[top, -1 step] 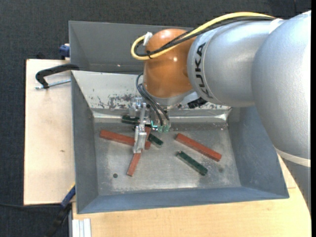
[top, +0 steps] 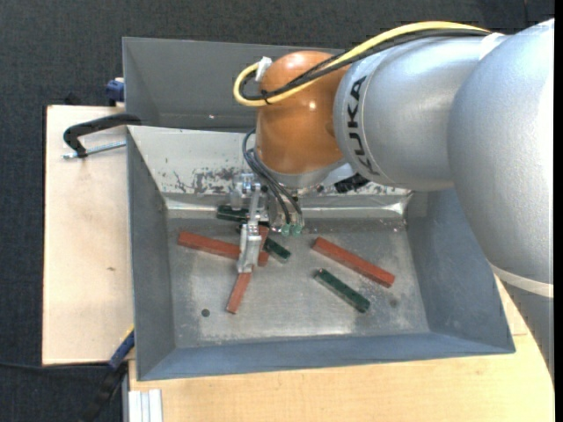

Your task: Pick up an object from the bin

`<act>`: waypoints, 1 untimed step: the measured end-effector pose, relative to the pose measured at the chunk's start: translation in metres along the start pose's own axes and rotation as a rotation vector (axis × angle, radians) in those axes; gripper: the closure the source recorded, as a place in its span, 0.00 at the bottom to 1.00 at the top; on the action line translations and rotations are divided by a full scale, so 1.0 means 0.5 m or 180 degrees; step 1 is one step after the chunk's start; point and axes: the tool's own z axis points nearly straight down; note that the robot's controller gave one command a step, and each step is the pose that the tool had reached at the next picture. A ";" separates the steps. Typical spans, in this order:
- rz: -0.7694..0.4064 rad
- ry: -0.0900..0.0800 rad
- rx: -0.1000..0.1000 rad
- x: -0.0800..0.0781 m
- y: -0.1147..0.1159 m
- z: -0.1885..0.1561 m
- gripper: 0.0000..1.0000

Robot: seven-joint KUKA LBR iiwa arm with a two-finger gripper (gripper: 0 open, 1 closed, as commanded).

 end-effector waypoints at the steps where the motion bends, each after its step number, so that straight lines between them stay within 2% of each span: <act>1: 0.0311 -0.0059 -0.0021 0.019 -0.039 0.128 1.00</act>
Offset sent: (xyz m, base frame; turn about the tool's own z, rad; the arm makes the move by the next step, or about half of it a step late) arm 0.0000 0.0000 0.0000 0.0000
